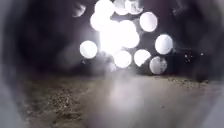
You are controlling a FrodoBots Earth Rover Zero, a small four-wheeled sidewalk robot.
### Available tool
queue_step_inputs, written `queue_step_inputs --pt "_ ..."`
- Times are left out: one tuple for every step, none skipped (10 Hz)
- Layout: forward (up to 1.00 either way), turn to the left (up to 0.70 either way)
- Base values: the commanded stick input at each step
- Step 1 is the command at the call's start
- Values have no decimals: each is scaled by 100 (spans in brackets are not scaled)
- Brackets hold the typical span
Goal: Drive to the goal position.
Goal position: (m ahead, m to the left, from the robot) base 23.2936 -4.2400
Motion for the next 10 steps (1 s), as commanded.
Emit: queue_step_inputs --pt "45 -27" --pt "45 -27" --pt "45 -27" --pt "45 -27" --pt "45 -27" --pt "52 -24" --pt "70 -14" --pt "70 -14" --pt "70 -14" --pt "70 -14"
